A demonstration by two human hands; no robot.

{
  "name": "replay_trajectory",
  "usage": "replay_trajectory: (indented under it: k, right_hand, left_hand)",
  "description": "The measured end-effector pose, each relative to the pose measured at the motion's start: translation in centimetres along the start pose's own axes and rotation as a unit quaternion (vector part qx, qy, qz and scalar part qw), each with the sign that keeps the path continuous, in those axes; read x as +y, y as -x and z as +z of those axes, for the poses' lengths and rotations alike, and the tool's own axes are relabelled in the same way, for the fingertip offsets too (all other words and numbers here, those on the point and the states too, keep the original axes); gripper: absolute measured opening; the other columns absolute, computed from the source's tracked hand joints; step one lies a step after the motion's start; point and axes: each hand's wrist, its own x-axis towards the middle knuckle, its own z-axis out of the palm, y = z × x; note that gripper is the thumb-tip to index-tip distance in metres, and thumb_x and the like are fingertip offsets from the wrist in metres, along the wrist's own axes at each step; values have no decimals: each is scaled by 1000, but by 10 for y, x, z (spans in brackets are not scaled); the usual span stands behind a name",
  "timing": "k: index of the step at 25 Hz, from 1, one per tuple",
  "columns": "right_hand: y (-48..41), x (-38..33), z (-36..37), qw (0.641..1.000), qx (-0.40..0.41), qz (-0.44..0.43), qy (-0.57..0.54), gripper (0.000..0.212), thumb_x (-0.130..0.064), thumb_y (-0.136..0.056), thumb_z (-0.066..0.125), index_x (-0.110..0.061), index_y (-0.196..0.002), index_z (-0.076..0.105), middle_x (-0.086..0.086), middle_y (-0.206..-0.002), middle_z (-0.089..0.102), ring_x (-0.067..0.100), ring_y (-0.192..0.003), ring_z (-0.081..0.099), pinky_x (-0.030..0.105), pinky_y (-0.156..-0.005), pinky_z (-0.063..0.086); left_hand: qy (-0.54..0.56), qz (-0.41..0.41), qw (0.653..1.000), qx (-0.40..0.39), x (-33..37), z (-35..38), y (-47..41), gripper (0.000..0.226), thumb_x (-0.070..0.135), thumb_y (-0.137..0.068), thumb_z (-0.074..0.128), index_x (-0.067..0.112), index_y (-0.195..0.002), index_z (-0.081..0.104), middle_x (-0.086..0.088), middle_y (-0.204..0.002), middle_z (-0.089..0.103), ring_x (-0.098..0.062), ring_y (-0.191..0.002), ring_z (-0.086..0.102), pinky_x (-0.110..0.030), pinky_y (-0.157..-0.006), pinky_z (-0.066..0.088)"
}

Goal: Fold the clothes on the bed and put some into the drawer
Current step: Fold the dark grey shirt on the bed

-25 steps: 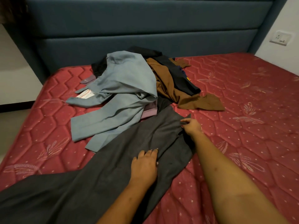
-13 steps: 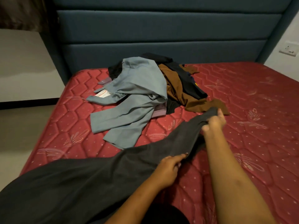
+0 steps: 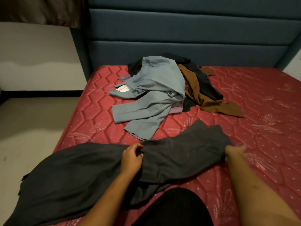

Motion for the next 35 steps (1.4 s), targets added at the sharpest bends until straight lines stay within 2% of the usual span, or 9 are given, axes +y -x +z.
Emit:
replay_trajectory:
  k: [5,9,11,14,16,21,26,31,35]
  right_hand:
    - [-20,12,5,926,-7,-36,375,94,-31,-80,70,-24,-152,11,20,-153,17,42,-139,19,53,-113,20]
    - [-45,18,-14,930,-96,-10,356,58,-28,-72,70,-9,-124,55,12,-119,60,34,-104,61,47,-87,54]
    - [-113,38,-22,922,-118,-19,369,52,-27,-72,78,-11,-116,57,11,-114,61,34,-99,62,41,-71,57]
    - [-133,41,-16,937,-64,-20,343,140,-52,-30,95,-36,-145,18,16,-145,36,42,-125,44,59,-93,46]
    - [-99,37,-16,935,-46,-11,352,124,-31,-62,88,-37,-151,2,23,-151,18,48,-134,30,58,-102,37]
    - [-19,7,-4,969,-124,-63,202,46,5,-91,49,-5,-136,49,20,-136,52,37,-120,53,38,-98,46]
    - [-27,-43,11,993,-50,-33,-102,36,-9,-99,44,-11,-134,51,6,-133,47,22,-113,51,32,-93,43]
    - [7,-87,32,958,-101,-68,-259,51,2,-101,31,-19,-147,34,1,-135,51,19,-106,57,29,-90,51]
    - [7,-68,29,968,-90,-16,-232,39,-27,-104,38,-8,-135,50,9,-117,58,22,-92,59,34,-86,52]
  left_hand:
    - [-300,85,924,-222,25,21,2,78,47,-75,74,42,-142,35,7,-157,16,-20,-145,12,-49,-115,16]
    - [-330,122,870,-344,26,51,19,97,60,-73,70,46,-149,12,2,-162,-5,-25,-148,-9,-63,-111,-6]
    - [-345,160,849,-367,25,61,31,92,55,-80,65,46,-150,7,2,-162,-9,-26,-148,-12,-60,-112,-7]
    - [-315,200,861,-345,30,67,44,61,40,-98,46,42,-151,16,5,-162,5,-22,-149,-3,-49,-117,2]
    - [-256,186,887,-337,33,66,43,47,33,-104,34,39,-150,24,8,-160,17,-18,-149,7,-42,-118,7]
    - [-131,111,912,-372,51,59,30,44,29,-105,32,35,-149,26,8,-158,22,-15,-148,12,-36,-118,5]
    - [-208,108,878,-418,61,64,37,45,45,-103,27,49,-147,19,15,-160,-3,-11,-146,-12,-60,-109,-16]
    - [90,56,904,-414,72,65,36,39,33,-105,32,37,-143,25,8,-154,28,-11,-144,23,-37,-121,13]
    - [215,-129,900,-358,81,36,34,32,37,-105,28,32,-120,56,0,-116,64,-18,-100,61,-28,-81,48]
